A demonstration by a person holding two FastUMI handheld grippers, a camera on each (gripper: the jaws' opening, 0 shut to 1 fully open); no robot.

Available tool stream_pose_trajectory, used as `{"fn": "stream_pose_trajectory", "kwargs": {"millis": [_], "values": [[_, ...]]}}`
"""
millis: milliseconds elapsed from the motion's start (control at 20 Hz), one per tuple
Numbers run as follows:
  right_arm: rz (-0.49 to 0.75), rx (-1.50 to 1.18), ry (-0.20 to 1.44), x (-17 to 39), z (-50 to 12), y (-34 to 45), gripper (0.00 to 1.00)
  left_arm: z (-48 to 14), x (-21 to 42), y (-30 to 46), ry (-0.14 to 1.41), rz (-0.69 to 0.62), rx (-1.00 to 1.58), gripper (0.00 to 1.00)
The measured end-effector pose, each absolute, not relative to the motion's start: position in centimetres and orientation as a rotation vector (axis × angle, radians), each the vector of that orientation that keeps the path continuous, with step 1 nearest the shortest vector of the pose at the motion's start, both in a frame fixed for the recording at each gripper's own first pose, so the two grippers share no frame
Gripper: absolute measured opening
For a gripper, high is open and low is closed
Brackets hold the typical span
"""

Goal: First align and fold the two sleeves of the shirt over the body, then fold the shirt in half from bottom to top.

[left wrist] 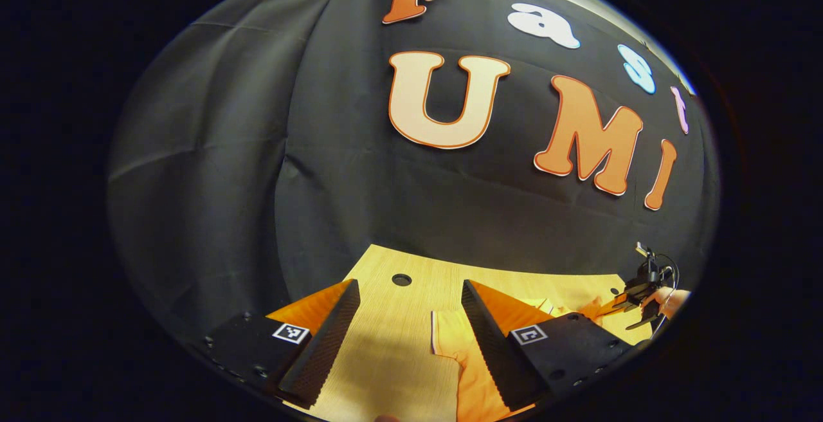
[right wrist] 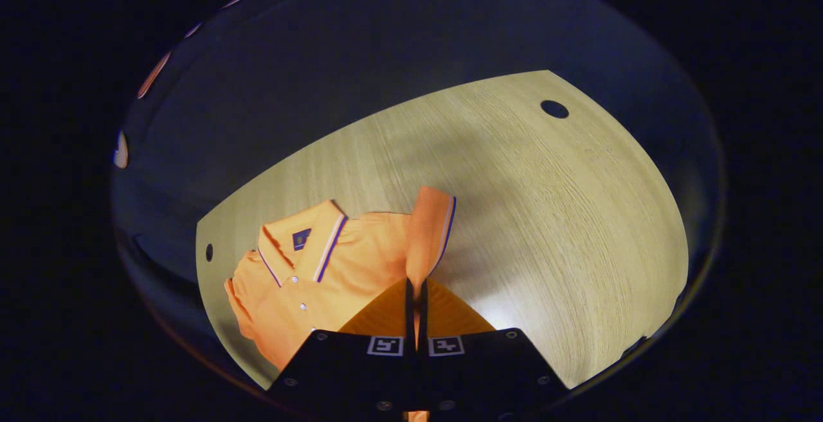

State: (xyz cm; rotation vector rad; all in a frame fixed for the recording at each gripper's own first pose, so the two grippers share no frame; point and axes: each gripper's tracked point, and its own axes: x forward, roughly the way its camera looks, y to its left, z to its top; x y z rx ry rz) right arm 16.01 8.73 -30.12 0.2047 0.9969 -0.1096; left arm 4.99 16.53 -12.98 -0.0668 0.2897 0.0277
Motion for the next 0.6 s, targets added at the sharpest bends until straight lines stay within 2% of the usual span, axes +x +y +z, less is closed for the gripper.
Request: {"fn": "stream_pose_trajectory", "kwargs": {"millis": [250, 600], "values": [[0.006, 0.152, 0.985, 15.6, -29.1, 15.2, 0.0, -12.5, 4.5, 17.8, 0.282, 0.028, -0.058, 0.98], [0.103, 0.065, 1.03, 14.6, -31.7, 20.7, 0.02, -12.8, 4.1, 20.5, 0.301, 0.063, -0.034, 0.98]]}}
